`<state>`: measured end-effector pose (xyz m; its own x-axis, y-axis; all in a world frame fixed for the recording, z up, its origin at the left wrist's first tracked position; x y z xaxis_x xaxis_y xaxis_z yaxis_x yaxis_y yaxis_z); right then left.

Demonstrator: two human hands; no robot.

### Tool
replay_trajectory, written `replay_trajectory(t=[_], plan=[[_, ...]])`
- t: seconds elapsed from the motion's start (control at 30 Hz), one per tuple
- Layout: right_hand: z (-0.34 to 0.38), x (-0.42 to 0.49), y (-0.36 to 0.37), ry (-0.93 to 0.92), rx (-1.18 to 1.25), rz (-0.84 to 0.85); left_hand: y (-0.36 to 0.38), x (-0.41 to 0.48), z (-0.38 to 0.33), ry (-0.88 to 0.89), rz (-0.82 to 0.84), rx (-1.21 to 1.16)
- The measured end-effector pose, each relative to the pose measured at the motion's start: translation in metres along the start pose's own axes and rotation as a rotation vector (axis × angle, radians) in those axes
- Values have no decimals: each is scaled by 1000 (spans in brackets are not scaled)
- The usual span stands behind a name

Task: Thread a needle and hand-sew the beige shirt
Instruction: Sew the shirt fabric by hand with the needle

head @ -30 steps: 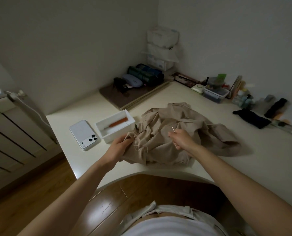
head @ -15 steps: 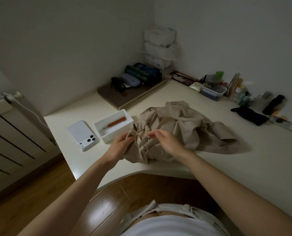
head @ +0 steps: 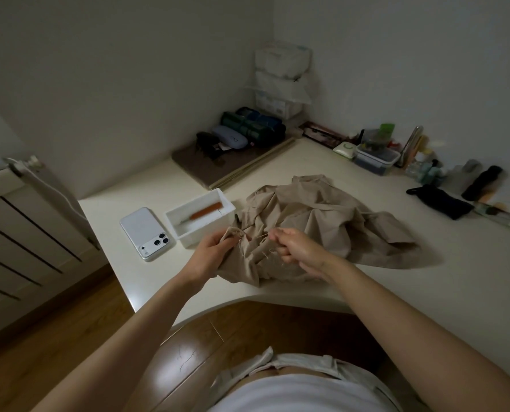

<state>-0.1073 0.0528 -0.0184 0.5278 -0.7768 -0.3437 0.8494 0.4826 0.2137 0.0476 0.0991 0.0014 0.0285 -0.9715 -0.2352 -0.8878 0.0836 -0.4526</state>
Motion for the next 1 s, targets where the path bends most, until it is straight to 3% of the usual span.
replay_trajectory(t=[0.1, 0.23, 0.33, 0.47, 0.6, 0.67, 0.8, 1.0], plan=[[-7, 3, -22, 9, 76, -194, 2, 1, 0, -9, 19, -40], [-28, 2, -47, 144, -88, -410, 3, 1, -5, 55, 39, -54], [-42, -1, -56, 225, -59, -519, 7, 0, -9, 74, 56, -37], [-40, 4, -54, 135, -262, -512, 8, 0, -11, 89, 43, -1], [-12, 1, -39, -153, -547, -506, 8, 1, -14, 107, -1, 55], [1, -2, -21, -259, -484, -458, 8, 1, -14, 105, -27, 33], [7, -4, 16, -244, -314, -353, 8, -1, -18, 105, -76, 3], [4, -2, 24, -239, -296, -380, 7, -1, -14, 90, -73, 59]])
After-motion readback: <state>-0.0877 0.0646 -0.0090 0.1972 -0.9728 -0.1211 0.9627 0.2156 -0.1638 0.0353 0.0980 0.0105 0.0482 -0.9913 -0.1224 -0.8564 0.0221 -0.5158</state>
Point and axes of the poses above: each hand's wrist, its own x-axis towards the middle knuckle, its own y-axis out of the palm, z = x × y, the point moved 6 cm from there along x, towards the middle knuckle, and after that the axes turned 13 degrees about x, right-handed, at the moved point
